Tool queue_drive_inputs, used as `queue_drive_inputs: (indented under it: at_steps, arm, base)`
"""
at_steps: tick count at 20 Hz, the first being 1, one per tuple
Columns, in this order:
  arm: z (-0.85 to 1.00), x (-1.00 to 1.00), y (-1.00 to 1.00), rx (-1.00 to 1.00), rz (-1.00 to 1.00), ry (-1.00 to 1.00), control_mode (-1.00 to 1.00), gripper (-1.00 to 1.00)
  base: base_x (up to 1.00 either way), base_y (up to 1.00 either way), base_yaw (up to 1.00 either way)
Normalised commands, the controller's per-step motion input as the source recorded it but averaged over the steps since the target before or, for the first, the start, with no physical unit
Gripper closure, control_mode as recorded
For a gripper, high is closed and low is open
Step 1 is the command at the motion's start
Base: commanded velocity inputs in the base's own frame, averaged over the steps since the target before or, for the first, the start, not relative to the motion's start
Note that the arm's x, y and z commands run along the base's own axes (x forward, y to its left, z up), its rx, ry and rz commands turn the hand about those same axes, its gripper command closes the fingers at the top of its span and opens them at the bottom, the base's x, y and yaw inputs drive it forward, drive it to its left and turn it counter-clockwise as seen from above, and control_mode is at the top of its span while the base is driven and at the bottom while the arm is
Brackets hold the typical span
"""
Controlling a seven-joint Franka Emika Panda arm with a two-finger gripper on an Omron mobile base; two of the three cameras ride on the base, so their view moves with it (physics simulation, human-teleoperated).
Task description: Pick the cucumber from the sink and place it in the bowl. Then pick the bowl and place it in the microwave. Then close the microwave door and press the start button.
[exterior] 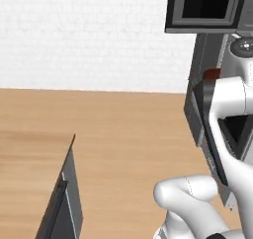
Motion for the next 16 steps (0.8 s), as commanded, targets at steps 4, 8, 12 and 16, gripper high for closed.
queue_drive_inputs:
  at_steps: [4, 8, 12, 16]
  arm:
    - [0.00, 0.00, 0.00, 0.00, 0.00, 0.00, 1.00, 1.00]
    - [0.00, 0.00, 0.00, 0.00, 0.00, 0.00, 1.00, 1.00]
    - [0.00, 0.00, 0.00, 0.00, 0.00, 0.00, 1.00, 1.00]
    - [0.00, 0.00, 0.00, 0.00, 0.00, 0.00, 1.00, 1.00]
  base:
    - [0.65, 0.18, -0.62]
    - [0.63, 0.42, -0.65]
    - [0.75, 0.71, -0.68]
    - [0.63, 0.82, -0.68]
